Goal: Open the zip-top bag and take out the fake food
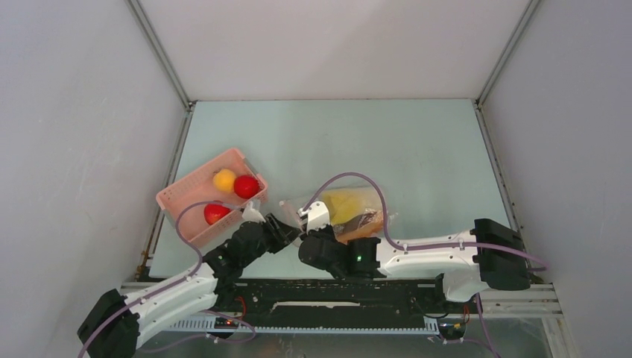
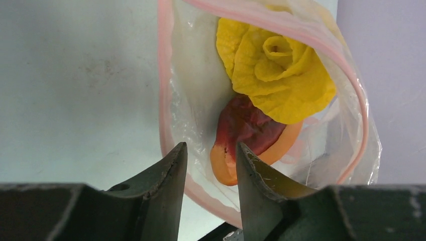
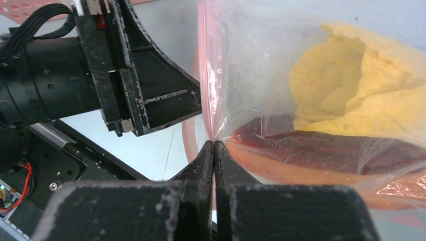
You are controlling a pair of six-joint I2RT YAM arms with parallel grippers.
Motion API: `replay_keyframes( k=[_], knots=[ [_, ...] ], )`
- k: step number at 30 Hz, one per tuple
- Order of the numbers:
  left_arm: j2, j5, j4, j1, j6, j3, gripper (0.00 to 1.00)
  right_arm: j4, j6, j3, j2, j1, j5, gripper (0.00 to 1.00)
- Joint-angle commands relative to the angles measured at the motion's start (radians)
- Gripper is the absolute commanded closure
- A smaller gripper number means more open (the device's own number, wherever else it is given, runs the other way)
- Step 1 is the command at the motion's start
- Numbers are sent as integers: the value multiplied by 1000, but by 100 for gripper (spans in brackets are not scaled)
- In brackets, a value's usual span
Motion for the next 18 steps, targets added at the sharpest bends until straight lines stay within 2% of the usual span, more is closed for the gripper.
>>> replay_keyframes(
  k=[1, 11, 18],
  knots=[
    [59, 44, 115, -3, 35, 72, 55, 60, -8, -2, -17, 13, 31, 100],
    [123, 86, 126, -15, 74, 107, 51, 87, -9, -21, -14, 15, 20, 100],
    [236, 184, 153, -15, 109, 121, 47, 103, 8, -59, -33, 13, 13, 100]
  ],
)
